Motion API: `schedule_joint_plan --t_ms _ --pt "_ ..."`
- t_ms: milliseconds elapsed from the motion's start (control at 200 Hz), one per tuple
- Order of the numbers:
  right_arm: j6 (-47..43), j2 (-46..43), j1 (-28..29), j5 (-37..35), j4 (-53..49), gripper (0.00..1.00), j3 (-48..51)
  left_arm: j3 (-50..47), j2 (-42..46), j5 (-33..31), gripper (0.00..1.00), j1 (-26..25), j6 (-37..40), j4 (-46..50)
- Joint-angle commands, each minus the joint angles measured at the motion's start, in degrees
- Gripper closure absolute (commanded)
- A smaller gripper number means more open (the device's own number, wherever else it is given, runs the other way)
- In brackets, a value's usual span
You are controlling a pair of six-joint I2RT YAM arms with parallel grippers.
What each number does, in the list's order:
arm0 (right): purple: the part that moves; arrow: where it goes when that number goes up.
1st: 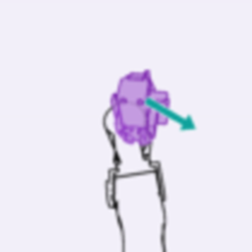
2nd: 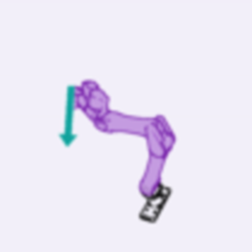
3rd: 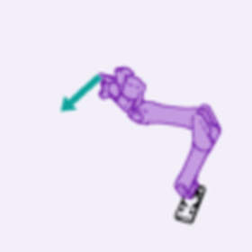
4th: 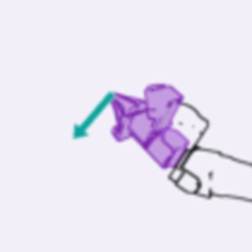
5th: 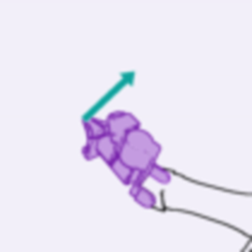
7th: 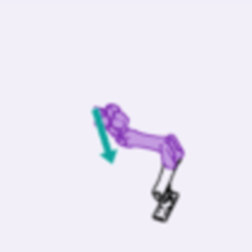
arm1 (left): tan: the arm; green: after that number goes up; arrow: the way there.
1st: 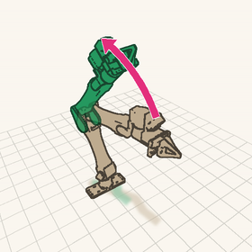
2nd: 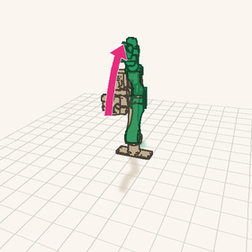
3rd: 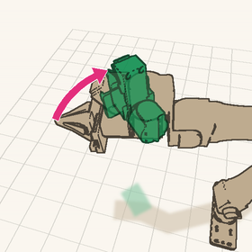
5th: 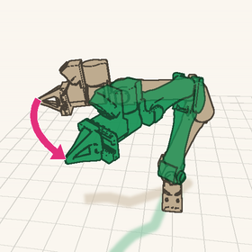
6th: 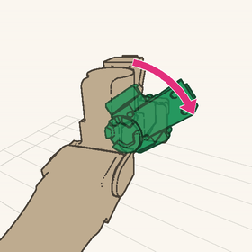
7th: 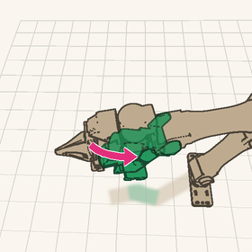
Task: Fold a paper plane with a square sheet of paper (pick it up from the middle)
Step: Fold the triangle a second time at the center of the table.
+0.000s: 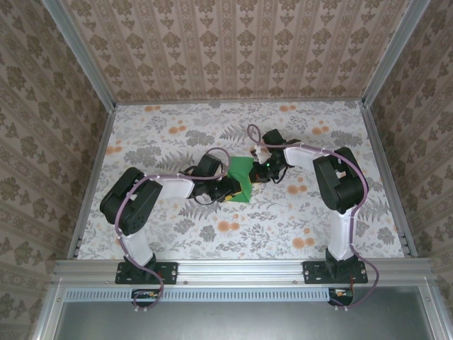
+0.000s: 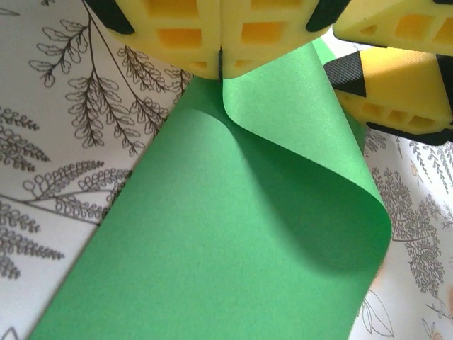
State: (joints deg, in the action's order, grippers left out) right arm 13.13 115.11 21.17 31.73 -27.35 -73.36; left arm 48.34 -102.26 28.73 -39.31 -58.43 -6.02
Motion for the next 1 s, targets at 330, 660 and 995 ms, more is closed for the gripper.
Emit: schedule_joint_plan --t_ms 330,660,995 --pt "-2.9 2.2 1.2 2.8 -2.1 0.96 -3.0 1.2 -1.3 -0.1 0.62 -0.1 2.5 5.8" --pt "-3.0 2.8 1.2 1.6 -2.8 0.96 -3.5 2.6 0.6 0.5 0.66 0.5 4.5 5.7" --pt "-3.2 2.6 1.3 0.5 -3.1 0.96 -3.3 5.5 3.8 1.5 0.71 1.2 6.1 3.5"
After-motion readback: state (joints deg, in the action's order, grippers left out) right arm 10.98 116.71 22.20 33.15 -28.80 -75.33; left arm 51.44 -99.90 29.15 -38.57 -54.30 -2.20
